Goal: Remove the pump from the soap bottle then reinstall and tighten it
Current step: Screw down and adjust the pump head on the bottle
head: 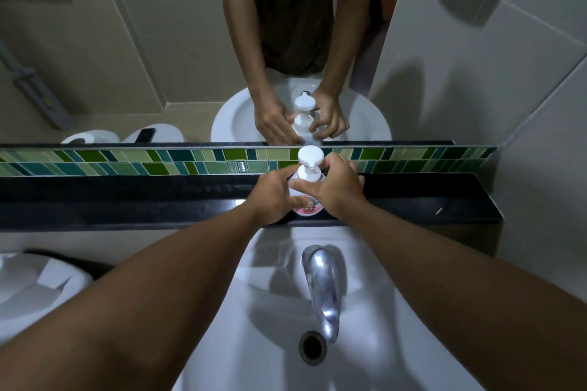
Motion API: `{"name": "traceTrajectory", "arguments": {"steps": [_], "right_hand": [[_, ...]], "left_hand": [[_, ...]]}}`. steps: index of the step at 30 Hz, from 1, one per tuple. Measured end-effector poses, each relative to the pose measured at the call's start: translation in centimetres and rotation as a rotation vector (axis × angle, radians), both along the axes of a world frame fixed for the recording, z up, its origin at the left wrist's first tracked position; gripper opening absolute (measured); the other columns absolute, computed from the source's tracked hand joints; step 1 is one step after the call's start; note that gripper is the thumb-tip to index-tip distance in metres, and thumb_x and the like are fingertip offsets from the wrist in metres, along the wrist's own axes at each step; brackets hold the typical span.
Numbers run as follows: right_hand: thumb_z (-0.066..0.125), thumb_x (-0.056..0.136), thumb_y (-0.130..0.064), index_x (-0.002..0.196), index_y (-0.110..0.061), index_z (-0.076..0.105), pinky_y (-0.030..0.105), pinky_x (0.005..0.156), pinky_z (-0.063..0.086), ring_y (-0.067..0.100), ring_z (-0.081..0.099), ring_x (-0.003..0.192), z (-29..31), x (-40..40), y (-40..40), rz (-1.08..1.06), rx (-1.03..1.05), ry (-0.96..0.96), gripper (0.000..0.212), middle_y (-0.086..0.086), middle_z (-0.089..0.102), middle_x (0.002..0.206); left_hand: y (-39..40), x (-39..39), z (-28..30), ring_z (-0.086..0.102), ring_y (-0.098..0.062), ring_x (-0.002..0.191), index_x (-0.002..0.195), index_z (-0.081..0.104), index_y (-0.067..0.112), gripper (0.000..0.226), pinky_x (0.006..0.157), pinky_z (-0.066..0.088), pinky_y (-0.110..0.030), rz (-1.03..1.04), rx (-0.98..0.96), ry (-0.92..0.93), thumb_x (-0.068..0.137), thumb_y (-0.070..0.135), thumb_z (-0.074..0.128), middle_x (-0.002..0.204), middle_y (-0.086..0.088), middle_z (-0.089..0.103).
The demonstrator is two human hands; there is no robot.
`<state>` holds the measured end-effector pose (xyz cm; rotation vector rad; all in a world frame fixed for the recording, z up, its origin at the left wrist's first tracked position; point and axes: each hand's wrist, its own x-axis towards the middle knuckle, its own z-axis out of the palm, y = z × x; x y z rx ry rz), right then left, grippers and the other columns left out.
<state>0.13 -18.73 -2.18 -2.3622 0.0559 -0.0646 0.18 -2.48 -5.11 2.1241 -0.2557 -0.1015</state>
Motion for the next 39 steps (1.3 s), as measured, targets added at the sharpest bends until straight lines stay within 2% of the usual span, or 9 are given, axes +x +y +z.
{"name": "traceTrajectory", "arguments": {"steps": [7, 11, 16, 20, 23, 29, 32, 35, 39], "right_hand": [[0.08, 0.041, -0.082, 0.115, -0.021, 0.046, 0.046, 0.1, 0.04, 0.029, 0.05, 0.124, 0.0, -1.0, 1.6, -0.212, -0.049, 0.092, 0.102, 0.004, 0.056, 0.126], [0.073, 0.038, -0.089, 0.134, -0.031, 0.039, 0.05, 0.109, 0.032, 0.026, 0.044, 0.132, 0.0, -1.7, -0.6, -0.099, -0.009, 0.145, 0.117, 0.001, 0.049, 0.14], [0.074, 0.059, -0.076, 0.147, -0.041, 0.043, 0.051, 0.11, 0.041, 0.018, 0.048, 0.126, 1.5, -0.6, -4.2, 0.183, 0.085, 0.102, 0.1, 0.002, 0.045, 0.138], [0.077, 0.089, -0.038, 0.158, -0.034, 0.029, 0.013, 0.094, 0.04, 0.002, 0.044, 0.105, 4.3, 1.1, -5.1, 0.418, 0.107, 0.139, 0.084, 0.005, 0.035, 0.144], [0.074, 0.093, -0.032, 0.155, -0.031, 0.038, 0.006, 0.081, 0.036, -0.003, 0.045, 0.092, 5.1, 2.1, -4.6, 0.526, 0.022, 0.153, 0.071, 0.003, 0.038, 0.141], [0.082, 0.082, -0.04, 0.12, -0.021, 0.073, 0.04, 0.094, 0.049, 0.01, 0.061, 0.1, 2.2, 1.5, -3.7, 0.423, 0.067, 0.1, 0.043, 0.003, 0.067, 0.116], [0.08, 0.061, -0.066, 0.095, -0.024, 0.071, 0.051, 0.091, 0.051, 0.018, 0.065, 0.093, 1.3, 0.9, -2.7, 0.228, 0.066, 0.035, 0.055, -0.007, 0.072, 0.095], [0.083, 0.058, -0.068, 0.078, -0.023, 0.058, 0.049, 0.085, 0.05, 0.022, 0.062, 0.085, 1.0, 0.2, -1.2, 0.041, 0.019, -0.016, 0.055, -0.01, 0.065, 0.08], [0.073, 0.06, -0.079, 0.082, -0.02, 0.054, 0.045, 0.084, 0.047, 0.028, 0.062, 0.098, 0.5, -0.5, 0.5, -0.079, -0.122, -0.071, 0.066, 0.0, 0.067, 0.094]], "left_hand": [[0.1, -0.2, -0.7, 0.071, -0.007, 0.104, 0.122, 0.07, 0.028, 0.056, 0.097, 0.054, -0.031, 0.015, -0.023, -0.026, 0.072, 0.012, 0.091, 0.104, 0.013, 0.078], [0.2, -0.3, -0.6, 0.071, -0.01, 0.107, 0.124, 0.07, 0.027, 0.059, 0.098, 0.055, -0.032, 0.009, -0.08, -0.004, 0.071, 0.016, 0.093, 0.111, 0.009, 0.077], [-0.1, -0.1, -0.1, 0.071, -0.016, 0.107, 0.123, 0.07, 0.025, 0.064, 0.093, 0.052, -0.02, 0.016, -0.084, 0.031, 0.066, 0.014, 0.096, 0.109, 0.004, 0.077], [-0.1, -0.1, -0.1, 0.072, -0.014, 0.106, 0.125, 0.071, 0.024, 0.067, 0.095, 0.052, -0.022, 0.026, -0.085, 0.047, 0.063, 0.016, 0.097, 0.108, 0.006, 0.078], [0.0, 0.0, -0.2, 0.072, -0.012, 0.105, 0.124, 0.071, 0.024, 0.067, 0.096, 0.053, -0.024, 0.033, -0.076, 0.053, 0.063, 0.017, 0.097, 0.108, 0.007, 0.078], [0.0, 0.0, -0.2, 0.073, -0.012, 0.102, 0.123, 0.071, 0.026, 0.064, 0.095, 0.055, -0.028, 0.025, -0.065, 0.042, 0.064, 0.017, 0.096, 0.107, 0.006, 0.078], [0.1, 0.1, -0.4, 0.072, -0.008, 0.102, 0.122, 0.072, 0.029, 0.064, 0.096, 0.056, -0.03, 0.02, -0.061, 0.032, 0.064, 0.02, 0.096, 0.107, 0.009, 0.078], [0.2, 0.1, -0.5, 0.071, -0.006, 0.104, 0.123, 0.071, 0.03, 0.064, 0.097, 0.055, -0.03, 0.013, -0.047, 0.016, 0.065, 0.023, 0.096, 0.109, 0.011, 0.078], [0.2, 0.1, -0.6, 0.068, -0.006, 0.111, 0.128, 0.069, 0.03, 0.064, 0.099, 0.051, -0.029, 0.015, -0.028, -0.001, 0.069, 0.023, 0.094, 0.116, 0.015, 0.075]]}}
